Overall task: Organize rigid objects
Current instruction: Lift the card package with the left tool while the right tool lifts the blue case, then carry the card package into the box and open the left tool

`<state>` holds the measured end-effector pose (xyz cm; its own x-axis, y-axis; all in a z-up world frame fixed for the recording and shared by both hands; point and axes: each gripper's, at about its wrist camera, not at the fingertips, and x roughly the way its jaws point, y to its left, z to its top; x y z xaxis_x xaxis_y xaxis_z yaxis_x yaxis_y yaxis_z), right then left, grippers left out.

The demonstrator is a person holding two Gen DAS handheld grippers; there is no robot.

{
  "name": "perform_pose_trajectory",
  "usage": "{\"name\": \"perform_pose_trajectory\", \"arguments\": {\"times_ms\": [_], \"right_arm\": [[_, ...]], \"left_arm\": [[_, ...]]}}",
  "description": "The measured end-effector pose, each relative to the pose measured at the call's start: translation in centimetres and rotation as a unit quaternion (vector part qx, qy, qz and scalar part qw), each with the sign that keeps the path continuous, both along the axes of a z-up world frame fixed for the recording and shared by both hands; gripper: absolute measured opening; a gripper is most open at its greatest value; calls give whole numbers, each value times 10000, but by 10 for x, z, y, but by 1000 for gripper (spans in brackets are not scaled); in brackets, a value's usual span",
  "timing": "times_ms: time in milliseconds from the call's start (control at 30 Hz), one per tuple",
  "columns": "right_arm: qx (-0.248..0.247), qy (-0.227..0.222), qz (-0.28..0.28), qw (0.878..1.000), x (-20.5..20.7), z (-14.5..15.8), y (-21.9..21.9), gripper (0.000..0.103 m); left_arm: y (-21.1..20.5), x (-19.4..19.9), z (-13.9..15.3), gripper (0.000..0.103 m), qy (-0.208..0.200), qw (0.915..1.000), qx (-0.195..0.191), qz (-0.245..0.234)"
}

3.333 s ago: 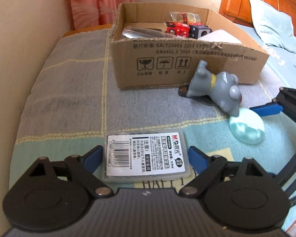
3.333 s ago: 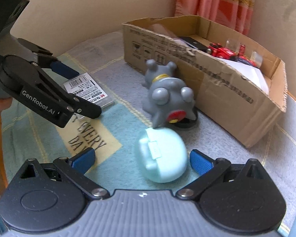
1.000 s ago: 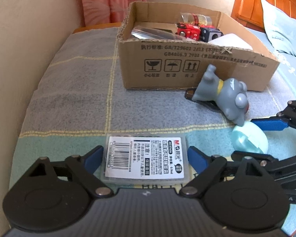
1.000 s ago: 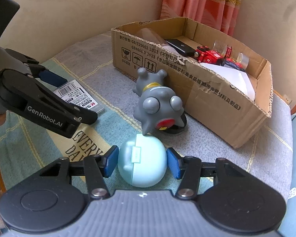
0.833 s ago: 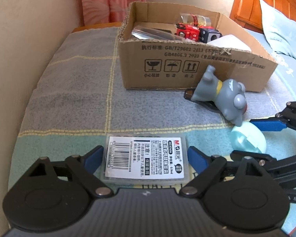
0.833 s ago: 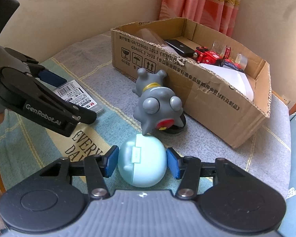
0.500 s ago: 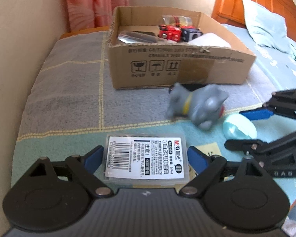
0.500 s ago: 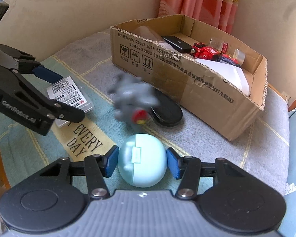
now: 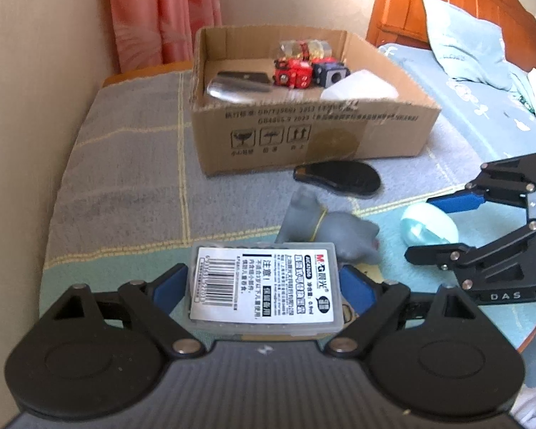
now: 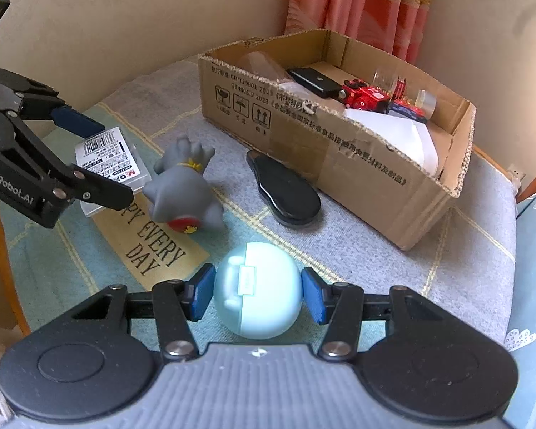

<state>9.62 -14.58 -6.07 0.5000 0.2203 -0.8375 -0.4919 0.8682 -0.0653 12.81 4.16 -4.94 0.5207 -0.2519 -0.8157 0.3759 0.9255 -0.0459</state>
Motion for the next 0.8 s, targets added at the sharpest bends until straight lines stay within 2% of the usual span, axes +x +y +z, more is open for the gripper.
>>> {"name": "perform_pose_trajectory", "arguments": {"times_ms": [300,467,667,800], "right_arm": [[57,20,151,9999,2,27,-6,58],[245,-156,134,9995,7,51,-14,58],[295,-548,54,9980,19,77,-20,58],[348,-731,-11,9967,31,90,-25,58]], "left_arm": [[-8,8,32,90,-191,9995,-97,-243],[-14,22,56,90,-534,9978,-164,-356],[-29,57,88,90,-965,9938,-144,-533],[-42,98,97,90,-995,9927,-181,-655]]}}
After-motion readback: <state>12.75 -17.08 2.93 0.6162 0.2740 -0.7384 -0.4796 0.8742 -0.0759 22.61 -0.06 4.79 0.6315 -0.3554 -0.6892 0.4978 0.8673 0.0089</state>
